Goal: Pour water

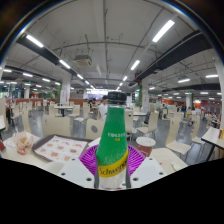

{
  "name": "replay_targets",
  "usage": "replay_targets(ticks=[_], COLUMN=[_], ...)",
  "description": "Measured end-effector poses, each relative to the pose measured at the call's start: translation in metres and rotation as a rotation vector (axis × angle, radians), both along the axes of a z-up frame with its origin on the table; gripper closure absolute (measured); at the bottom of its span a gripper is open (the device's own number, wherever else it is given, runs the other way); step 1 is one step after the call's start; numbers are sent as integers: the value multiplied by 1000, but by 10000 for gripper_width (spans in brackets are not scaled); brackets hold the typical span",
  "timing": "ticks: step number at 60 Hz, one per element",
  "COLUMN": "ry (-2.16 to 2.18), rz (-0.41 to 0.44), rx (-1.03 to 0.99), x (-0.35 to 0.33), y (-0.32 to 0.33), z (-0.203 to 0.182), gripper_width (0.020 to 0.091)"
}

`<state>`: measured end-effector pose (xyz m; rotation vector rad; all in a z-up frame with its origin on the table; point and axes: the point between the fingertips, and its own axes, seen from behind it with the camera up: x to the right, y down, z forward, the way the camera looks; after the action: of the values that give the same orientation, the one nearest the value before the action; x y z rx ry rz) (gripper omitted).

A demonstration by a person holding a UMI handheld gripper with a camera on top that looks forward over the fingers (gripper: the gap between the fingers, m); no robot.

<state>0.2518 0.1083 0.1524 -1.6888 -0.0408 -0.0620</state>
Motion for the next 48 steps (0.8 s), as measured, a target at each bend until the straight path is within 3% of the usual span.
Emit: replay_targets(ticks=[12,29,32,38,44,48], ry=[-10,8,16,13,58,85], rz=[23,31,28,31,18,7], rx=[-96,-42,-55,-156,-223,-245], x=[-5,-2,-1,-4,-5,-5], y=[-9,-5,-10,-15,-30,-49], z=[-67,-71,-72,-76,-69,-54], gripper_width=[753,749,698,524,255,254])
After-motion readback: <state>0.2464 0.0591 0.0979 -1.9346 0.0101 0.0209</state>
